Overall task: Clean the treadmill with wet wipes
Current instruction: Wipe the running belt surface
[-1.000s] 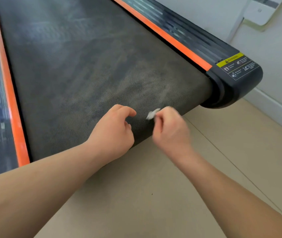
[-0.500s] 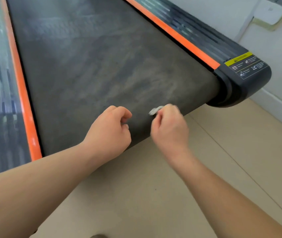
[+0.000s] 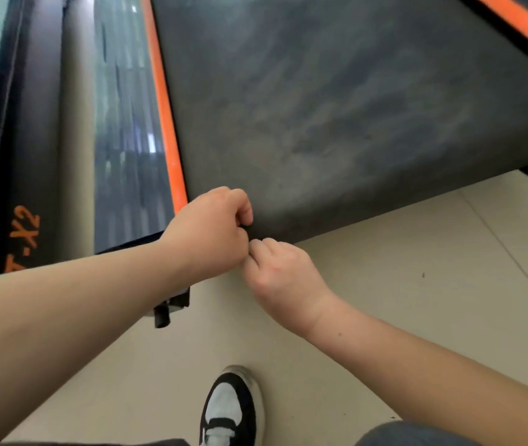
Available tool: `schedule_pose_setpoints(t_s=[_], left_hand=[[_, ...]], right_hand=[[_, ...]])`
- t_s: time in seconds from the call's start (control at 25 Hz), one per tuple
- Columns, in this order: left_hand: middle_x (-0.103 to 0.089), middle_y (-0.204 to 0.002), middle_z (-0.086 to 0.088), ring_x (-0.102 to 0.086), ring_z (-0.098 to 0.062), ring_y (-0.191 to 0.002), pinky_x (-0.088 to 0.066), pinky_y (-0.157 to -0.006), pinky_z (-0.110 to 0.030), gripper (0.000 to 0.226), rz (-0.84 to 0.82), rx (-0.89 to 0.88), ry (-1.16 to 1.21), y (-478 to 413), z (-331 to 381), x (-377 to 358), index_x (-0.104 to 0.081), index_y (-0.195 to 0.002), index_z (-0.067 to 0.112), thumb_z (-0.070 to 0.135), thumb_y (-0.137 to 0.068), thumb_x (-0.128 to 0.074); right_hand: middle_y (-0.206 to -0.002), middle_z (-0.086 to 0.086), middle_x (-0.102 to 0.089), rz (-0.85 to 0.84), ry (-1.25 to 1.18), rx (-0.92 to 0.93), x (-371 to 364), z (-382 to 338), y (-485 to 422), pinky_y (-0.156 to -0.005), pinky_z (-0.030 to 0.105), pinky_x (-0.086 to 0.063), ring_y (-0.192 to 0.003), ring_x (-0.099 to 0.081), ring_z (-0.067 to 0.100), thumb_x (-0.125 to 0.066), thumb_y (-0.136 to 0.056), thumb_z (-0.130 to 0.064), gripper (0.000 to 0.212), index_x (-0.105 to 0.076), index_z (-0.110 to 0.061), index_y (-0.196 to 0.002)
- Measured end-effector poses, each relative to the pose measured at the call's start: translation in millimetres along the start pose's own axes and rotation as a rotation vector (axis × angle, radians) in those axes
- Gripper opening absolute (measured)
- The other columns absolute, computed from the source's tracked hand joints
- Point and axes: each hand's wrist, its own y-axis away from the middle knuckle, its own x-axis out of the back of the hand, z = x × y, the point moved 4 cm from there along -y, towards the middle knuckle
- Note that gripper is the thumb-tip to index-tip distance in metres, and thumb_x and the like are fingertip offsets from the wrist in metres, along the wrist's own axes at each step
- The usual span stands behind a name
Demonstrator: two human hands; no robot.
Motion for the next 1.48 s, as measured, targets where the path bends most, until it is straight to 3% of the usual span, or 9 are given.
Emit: schedule_pose_setpoints(t_s=[0.2, 0.4, 0.6, 0.68, 0.76, 0.96, 1.24, 1.4, 1.48], left_hand=[[-0.055, -0.09, 0.013, -0.056, -0.011, -0.085, -0.052, -0.081, -0.036, 0.033, 0.03, -0.025, 0.052, 15, -26, 4, -0.063, -0.09, 0.028, 0.002, -0.074, -0.05], [-0.057, -0.093, 0.013, -0.057, -0.011, -0.088, -0.051, -0.083, -0.033, 0.032, 0.039, -0.105, 0.068, 11, 0, -4, -0.065, -0.098, 0.026, 0.003, -0.08, -0.052], [-0.056, -0.09, 0.015, -0.055, 0.0, -0.082, -0.039, -0.071, -0.009, 0.028, 0.063, -0.265, 0.104, -7, 61, -13, -0.066, -0.099, 0.026, 0.003, -0.084, -0.057], [-0.056, -0.089, 0.017, -0.055, 0.003, -0.082, -0.035, -0.07, -0.005, 0.028, 0.058, -0.32, 0.127, -14, 87, -18, -0.066, -0.098, 0.026, 0.002, -0.084, -0.059], [-0.056, -0.088, 0.017, -0.055, 0.002, -0.08, -0.036, -0.07, -0.006, 0.028, 0.05, -0.372, 0.139, -18, 104, -23, -0.067, -0.098, 0.025, 0.003, -0.082, -0.061], [-0.055, -0.089, 0.016, -0.055, -0.003, -0.079, -0.04, -0.07, -0.016, 0.028, 0.047, -0.435, 0.14, -26, 120, -34, -0.064, -0.098, 0.026, 0.004, -0.082, -0.059], [-0.056, -0.093, 0.017, -0.054, -0.001, -0.08, -0.044, -0.074, -0.021, 0.028, 0.04, -0.402, 0.151, -25, 113, -32, -0.064, -0.103, 0.027, 0.007, -0.083, -0.058], [-0.057, -0.094, 0.015, -0.054, -0.005, -0.08, -0.043, -0.074, -0.021, 0.028, 0.056, -0.402, 0.133, -30, 114, -30, -0.066, -0.103, 0.024, 0.006, -0.084, -0.06], [-0.058, -0.094, 0.016, -0.055, -0.003, -0.081, -0.042, -0.072, -0.014, 0.027, 0.073, -0.404, 0.159, -32, 119, -26, -0.066, -0.103, 0.025, 0.006, -0.085, -0.06]], right_hand=[[-0.066, 0.005, -0.05, 0.04, 0.043, -0.049, 8, 22, 9, -0.048, 0.04, -0.038, -0.056, -0.049, 0.026, -0.055, -0.1, -0.007, 0.033, -0.052, -0.017, -0.069], [-0.07, 0.005, -0.052, -0.059, 0.108, -0.359, 34, 102, 55, -0.046, 0.039, -0.04, -0.061, -0.054, 0.027, -0.059, -0.095, -0.016, 0.027, -0.054, -0.013, -0.069], [-0.081, 0.008, -0.067, 0.217, -0.097, -1.166, 95, 211, 81, -0.072, 0.03, -0.046, -0.075, -0.063, 0.026, -0.071, -0.081, -0.012, 0.012, -0.062, -0.018, -0.075], [-0.079, 0.006, -0.072, 0.366, -0.264, -1.41, 109, 245, 93, -0.077, 0.035, -0.056, -0.074, -0.069, 0.025, -0.071, -0.077, -0.02, 0.009, -0.063, -0.022, -0.073], [-0.076, 0.004, -0.074, 0.562, -0.403, -1.551, 123, 268, 100, -0.078, 0.044, -0.063, -0.074, -0.075, 0.026, -0.072, -0.072, -0.022, 0.006, -0.066, -0.023, -0.075], [-0.084, 0.01, -0.073, 0.877, -0.537, -1.662, 151, 289, 97, -0.067, 0.029, -0.062, -0.065, -0.072, 0.02, -0.07, -0.082, 0.0, 0.016, -0.065, -0.015, -0.085], [-0.061, 0.012, -0.067, 0.591, -0.474, -1.792, 123, 261, 90, -0.059, 0.035, -0.057, -0.05, -0.061, 0.024, -0.073, -0.079, -0.015, 0.012, -0.067, -0.007, -0.073], [-0.06, 0.012, -0.068, 0.189, -0.851, -1.72, 48, 158, 83, -0.064, 0.039, -0.057, -0.053, -0.063, 0.025, -0.073, -0.083, -0.006, 0.013, -0.063, -0.008, -0.073], [-0.057, 0.008, -0.066, 0.359, -0.915, -1.769, 52, 169, 88, -0.061, 0.039, -0.056, -0.048, -0.061, 0.019, -0.072, -0.088, -0.007, 0.014, -0.062, -0.007, -0.078]])
